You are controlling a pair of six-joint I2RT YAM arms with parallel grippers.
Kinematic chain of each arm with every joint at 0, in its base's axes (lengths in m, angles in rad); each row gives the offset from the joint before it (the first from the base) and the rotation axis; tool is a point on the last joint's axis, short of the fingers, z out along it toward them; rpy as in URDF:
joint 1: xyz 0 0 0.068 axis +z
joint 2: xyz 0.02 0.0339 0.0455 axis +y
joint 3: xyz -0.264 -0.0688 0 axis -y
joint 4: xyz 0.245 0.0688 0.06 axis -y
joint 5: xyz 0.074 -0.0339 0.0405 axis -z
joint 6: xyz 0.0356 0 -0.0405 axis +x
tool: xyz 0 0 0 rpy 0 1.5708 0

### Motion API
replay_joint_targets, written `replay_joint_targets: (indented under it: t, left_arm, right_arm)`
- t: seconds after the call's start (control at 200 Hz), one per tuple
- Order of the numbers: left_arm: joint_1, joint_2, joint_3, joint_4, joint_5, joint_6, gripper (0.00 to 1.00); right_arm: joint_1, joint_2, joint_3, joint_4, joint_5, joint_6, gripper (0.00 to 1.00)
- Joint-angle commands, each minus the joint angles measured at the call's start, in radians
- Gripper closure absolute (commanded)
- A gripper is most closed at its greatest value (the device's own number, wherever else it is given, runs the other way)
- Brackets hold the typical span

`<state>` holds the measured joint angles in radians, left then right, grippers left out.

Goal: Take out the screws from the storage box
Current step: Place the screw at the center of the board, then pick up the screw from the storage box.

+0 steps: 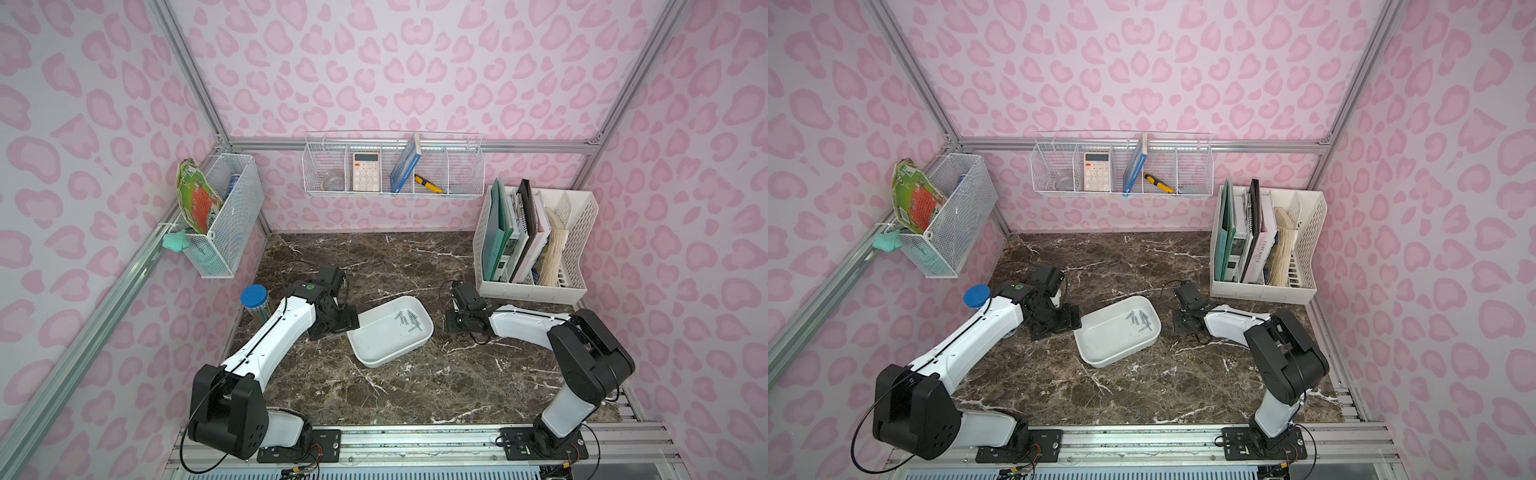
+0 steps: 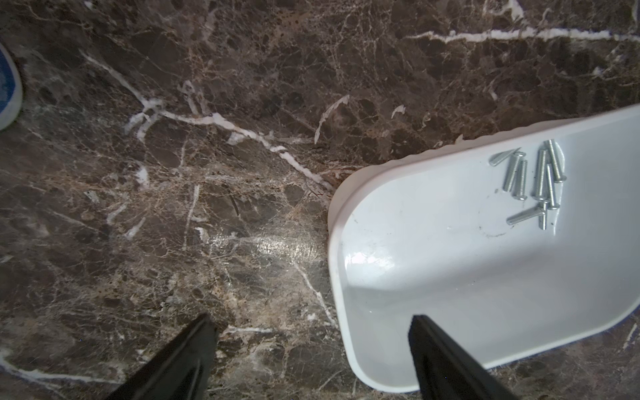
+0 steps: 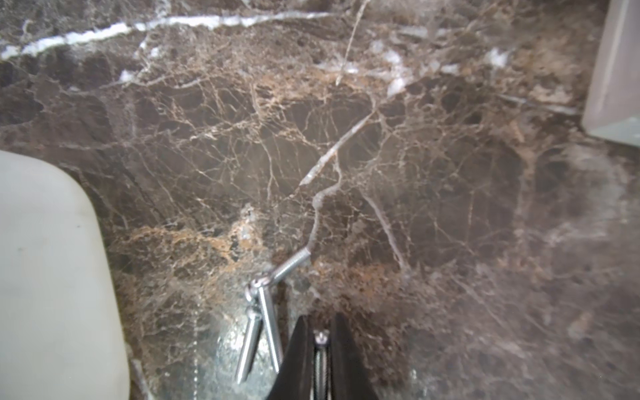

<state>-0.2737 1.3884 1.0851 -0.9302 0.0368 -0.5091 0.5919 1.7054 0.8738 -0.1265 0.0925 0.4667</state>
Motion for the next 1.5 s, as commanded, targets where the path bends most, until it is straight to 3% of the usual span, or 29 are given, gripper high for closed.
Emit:
replay_joint_targets:
  t: [0.0, 0.675, 0.94, 1.22, 1.495]
  left_arm:
    - [0.000, 0.004, 0.009, -0.019, 0.000, 0.009, 0.08]
    - [0.001, 0.003, 0.012, -0.021, -0.003, 0.016, 0.08]
    - [0.001, -0.010, 0.020, -0.041, -0.097, -0.004, 0.01]
    - [0.001, -0.052, 0.006, -0.017, -0.161, -0.026, 0.01]
    - [0.001, -0.061, -0.021, 0.026, -0.083, -0.001, 0.05]
  right_arm:
    - [0.001, 0.002, -0.007, 0.010, 0.006, 0.009, 0.84]
    - [0.002, -0.075, 0.048, -0.050, 0.015, -0.001, 0.80]
    - [0.048, -0.119, 0.185, -0.155, 0.015, -0.042, 0.74]
    - [0.234, 0.032, 0.378, -0.225, 0.024, -0.109, 0.70]
    - [0.278, 0.196, 0.468, -0.287, -0.011, -0.091, 0.70]
